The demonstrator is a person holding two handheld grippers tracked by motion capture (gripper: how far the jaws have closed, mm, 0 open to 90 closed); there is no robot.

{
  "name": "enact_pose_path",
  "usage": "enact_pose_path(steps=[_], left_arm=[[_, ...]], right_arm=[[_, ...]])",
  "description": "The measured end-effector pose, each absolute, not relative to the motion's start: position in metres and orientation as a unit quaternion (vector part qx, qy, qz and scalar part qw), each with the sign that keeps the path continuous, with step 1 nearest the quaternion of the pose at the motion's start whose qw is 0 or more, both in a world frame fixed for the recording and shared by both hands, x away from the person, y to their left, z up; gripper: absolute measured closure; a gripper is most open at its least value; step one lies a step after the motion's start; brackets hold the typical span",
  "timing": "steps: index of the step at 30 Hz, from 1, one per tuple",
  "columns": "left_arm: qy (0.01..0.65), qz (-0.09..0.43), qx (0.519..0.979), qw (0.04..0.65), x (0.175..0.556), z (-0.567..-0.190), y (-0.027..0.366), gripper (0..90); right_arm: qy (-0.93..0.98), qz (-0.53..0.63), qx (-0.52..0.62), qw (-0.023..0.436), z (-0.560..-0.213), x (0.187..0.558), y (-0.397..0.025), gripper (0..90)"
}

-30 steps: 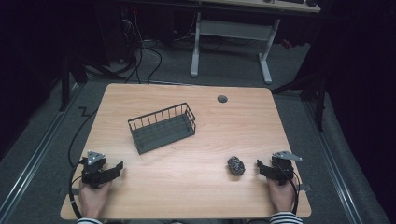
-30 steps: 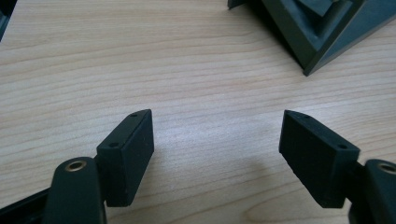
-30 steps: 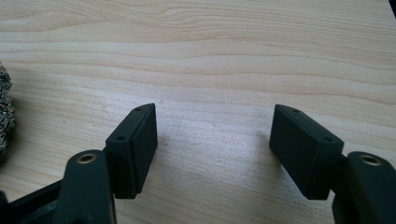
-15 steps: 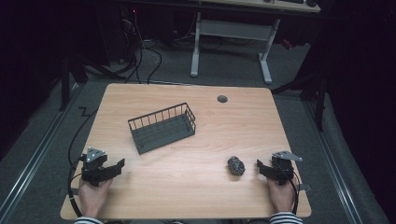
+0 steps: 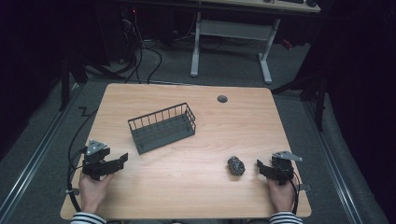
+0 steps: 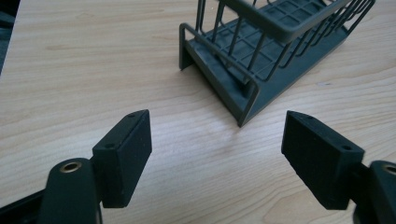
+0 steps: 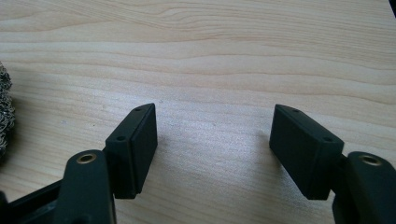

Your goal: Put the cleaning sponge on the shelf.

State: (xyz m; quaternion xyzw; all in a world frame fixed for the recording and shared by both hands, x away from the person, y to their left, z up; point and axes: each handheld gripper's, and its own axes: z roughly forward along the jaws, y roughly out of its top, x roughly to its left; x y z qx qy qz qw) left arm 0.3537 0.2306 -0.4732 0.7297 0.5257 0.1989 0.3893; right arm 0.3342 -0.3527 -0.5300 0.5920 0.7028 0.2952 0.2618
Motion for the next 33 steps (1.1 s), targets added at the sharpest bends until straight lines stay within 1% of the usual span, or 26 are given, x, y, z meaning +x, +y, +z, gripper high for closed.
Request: enact_pose_path(steps=[10,18,28,33], left_arm=[[0.518,0.190,0.729,0.406,0.364,-0.449,0.224,22.7],[0.512,0.186,0.734,0.406,0.378,-0.436,0.217,22.2],[0.514,0.185,0.738,0.397,0.403,-0.425,0.209,22.1],[0.523,0.184,0.734,0.391,0.417,-0.427,0.207,22.4]], right_arm=[[0.703,0.295,0.591,0.261,-0.530,0.334,-0.353,32.0],[0.704,0.296,0.590,0.262,-0.530,0.334,-0.353,31.8],[0.705,0.296,0.589,0.261,-0.530,0.334,-0.353,31.6],[0.705,0.296,0.589,0.261,-0.530,0.334,-0.353,31.7]])
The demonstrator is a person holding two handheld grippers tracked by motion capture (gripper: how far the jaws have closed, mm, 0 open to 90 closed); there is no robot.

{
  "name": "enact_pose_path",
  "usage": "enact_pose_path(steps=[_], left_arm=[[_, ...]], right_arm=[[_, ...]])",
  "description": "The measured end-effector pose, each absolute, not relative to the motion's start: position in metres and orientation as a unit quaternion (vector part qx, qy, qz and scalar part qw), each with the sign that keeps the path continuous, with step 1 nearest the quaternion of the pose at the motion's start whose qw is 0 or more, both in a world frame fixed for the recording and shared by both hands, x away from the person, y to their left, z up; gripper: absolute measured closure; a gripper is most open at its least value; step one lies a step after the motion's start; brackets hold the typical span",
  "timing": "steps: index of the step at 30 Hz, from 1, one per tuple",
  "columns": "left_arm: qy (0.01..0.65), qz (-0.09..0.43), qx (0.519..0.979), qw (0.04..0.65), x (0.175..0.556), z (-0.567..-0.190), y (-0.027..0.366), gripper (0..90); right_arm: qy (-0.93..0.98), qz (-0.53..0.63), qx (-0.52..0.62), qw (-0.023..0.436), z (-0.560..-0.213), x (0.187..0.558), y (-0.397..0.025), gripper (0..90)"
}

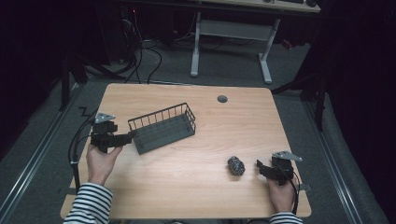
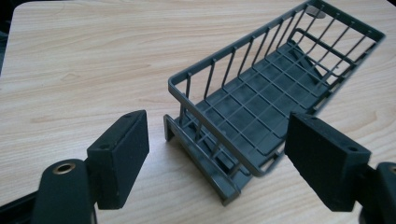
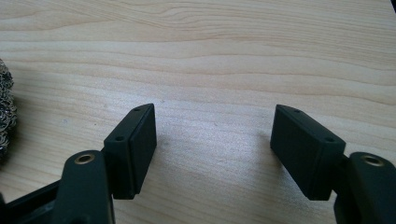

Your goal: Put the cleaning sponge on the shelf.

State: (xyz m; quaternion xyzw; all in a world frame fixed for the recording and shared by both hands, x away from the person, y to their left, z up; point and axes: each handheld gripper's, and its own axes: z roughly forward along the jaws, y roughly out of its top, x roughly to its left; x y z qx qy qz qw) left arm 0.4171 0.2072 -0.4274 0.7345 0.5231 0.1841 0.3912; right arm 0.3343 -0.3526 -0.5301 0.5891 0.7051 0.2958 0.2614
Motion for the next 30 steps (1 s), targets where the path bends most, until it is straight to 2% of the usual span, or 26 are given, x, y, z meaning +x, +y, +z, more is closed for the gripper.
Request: enact_pose_path(steps=[14,30], left_arm=[[0.533,0.189,0.742,0.360,0.441,-0.446,0.192,29.3],[0.521,0.196,0.757,0.341,0.438,-0.450,0.185,47.9]], right_arm=[[0.705,0.296,0.589,0.261,-0.530,0.334,-0.353,31.6],[0.706,0.296,0.589,0.261,-0.530,0.334,-0.352,31.5]])
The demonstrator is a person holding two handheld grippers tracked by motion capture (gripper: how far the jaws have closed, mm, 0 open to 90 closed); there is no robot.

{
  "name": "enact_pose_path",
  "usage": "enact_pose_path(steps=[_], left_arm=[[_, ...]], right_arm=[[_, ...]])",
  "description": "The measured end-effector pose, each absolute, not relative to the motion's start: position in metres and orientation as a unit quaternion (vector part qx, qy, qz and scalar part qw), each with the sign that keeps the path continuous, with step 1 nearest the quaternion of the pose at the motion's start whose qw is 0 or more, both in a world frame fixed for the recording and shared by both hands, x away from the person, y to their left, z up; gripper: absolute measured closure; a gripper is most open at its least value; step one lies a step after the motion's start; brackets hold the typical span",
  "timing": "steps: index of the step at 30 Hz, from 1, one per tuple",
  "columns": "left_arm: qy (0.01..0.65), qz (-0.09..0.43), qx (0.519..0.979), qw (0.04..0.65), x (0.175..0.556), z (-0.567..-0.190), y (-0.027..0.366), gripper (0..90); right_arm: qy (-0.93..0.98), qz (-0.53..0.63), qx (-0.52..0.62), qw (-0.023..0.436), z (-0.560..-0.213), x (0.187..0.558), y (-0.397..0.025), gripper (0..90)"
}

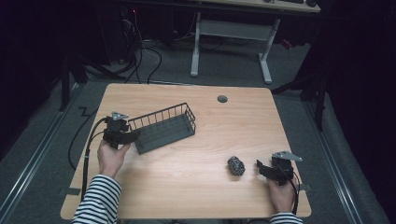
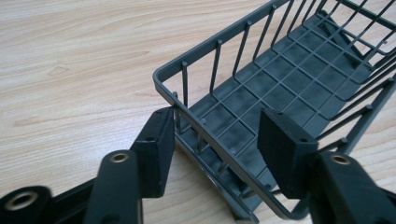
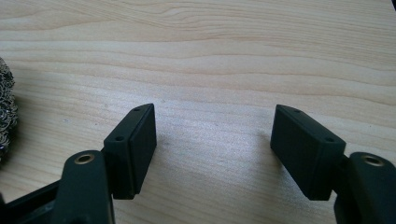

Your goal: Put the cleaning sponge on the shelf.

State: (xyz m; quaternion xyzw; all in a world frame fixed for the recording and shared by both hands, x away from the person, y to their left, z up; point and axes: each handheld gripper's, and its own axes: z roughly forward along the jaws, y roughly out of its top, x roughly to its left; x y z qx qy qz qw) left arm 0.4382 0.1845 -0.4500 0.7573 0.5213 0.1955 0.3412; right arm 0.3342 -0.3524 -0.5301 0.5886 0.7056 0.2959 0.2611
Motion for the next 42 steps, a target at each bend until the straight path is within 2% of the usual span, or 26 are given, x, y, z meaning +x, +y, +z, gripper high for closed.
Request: enact_pose_path(steps=[4,17,42], left_arm=[[0.524,0.191,0.750,0.356,0.436,-0.452,0.188,51.8],[0.520,0.189,0.750,0.362,0.428,-0.452,0.186,56.4],[0.492,0.177,0.765,0.375,0.401,-0.450,0.168,58.0]], right_arm=[[0.706,0.296,0.589,0.261,-0.530,0.334,-0.352,31.6],[0.706,0.296,0.588,0.261,-0.530,0.334,-0.352,31.6],[0.706,0.296,0.588,0.261,-0.530,0.334,-0.352,31.6]])
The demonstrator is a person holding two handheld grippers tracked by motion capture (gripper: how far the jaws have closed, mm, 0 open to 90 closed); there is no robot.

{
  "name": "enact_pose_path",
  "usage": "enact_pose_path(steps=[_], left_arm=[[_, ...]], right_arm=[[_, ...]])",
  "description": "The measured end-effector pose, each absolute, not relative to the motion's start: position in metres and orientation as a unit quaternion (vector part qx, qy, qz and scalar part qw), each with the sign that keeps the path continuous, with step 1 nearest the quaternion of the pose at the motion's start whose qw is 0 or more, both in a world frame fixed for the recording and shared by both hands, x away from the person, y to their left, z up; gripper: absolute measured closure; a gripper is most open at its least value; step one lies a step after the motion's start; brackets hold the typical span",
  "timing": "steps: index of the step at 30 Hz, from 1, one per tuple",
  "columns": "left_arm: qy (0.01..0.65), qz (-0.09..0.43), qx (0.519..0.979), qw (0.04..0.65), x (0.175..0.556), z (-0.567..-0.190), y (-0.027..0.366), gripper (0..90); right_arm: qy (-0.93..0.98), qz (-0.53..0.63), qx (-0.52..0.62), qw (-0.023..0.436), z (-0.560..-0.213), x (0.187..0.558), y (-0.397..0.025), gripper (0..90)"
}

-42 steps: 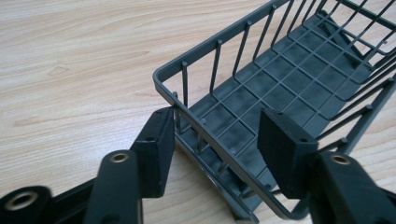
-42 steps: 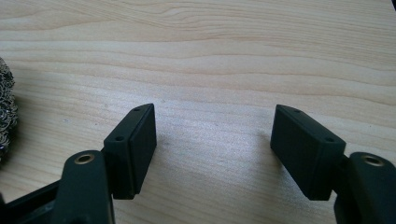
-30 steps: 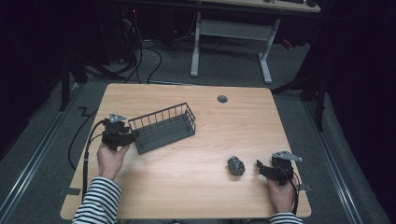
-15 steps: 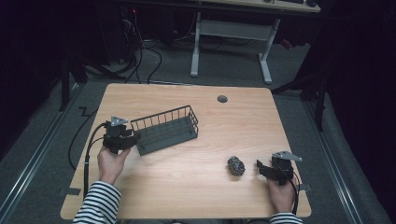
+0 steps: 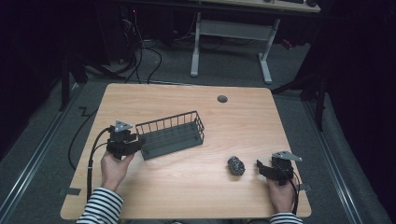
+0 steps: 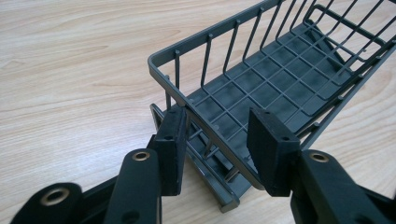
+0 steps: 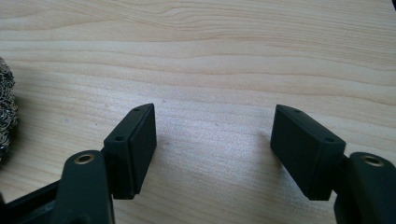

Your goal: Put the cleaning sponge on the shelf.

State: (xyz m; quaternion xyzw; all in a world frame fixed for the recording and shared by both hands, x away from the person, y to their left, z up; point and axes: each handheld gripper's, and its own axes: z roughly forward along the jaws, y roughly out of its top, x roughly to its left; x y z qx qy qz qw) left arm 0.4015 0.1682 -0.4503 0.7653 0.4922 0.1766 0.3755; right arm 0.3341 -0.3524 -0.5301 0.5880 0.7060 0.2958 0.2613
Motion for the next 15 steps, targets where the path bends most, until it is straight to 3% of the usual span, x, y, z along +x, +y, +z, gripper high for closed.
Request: enact_pose_path(steps=[15], left_arm=[[0.462,0.160,0.781,0.389,0.376,-0.451,0.146,57.9]], right_arm=[[0.706,0.297,0.588,0.262,-0.530,0.334,-0.352,31.6]])
